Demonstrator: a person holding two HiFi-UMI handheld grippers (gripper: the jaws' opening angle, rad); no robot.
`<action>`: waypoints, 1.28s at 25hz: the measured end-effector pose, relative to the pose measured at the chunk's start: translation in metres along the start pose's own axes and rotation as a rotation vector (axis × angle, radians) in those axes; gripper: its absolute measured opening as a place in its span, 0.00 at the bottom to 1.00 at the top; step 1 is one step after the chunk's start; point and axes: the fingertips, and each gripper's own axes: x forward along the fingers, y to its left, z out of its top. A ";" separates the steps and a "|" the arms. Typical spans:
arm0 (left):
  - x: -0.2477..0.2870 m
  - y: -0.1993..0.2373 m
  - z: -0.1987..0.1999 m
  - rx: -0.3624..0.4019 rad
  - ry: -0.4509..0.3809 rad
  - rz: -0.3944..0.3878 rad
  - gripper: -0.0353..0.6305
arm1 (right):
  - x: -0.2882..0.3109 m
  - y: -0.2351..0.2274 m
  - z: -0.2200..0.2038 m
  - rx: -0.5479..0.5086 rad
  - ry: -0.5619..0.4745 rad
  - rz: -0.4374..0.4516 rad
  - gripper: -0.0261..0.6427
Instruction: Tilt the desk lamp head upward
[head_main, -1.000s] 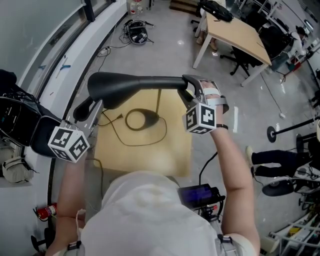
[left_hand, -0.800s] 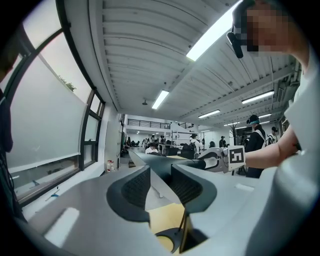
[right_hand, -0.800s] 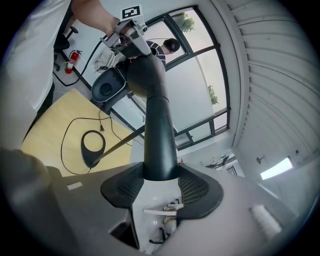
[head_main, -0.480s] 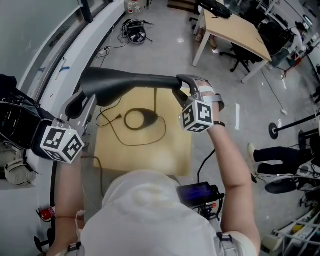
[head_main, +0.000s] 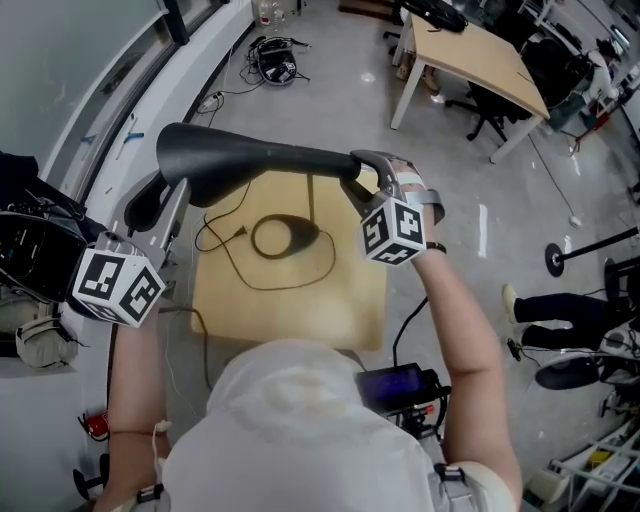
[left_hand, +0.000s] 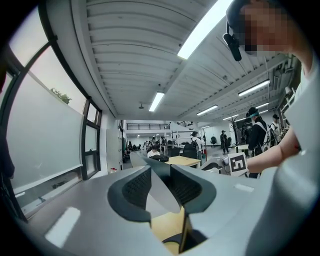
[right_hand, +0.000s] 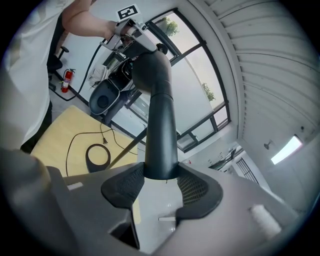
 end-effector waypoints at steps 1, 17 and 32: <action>0.001 -0.001 0.002 0.006 -0.002 -0.001 0.23 | 0.001 0.001 0.000 0.011 -0.003 0.004 0.37; 0.009 -0.013 0.041 0.085 -0.001 0.016 0.21 | 0.012 0.016 0.010 0.197 -0.075 0.091 0.36; 0.029 -0.043 0.073 0.142 -0.019 0.008 0.19 | 0.016 0.025 0.007 0.341 -0.144 0.147 0.35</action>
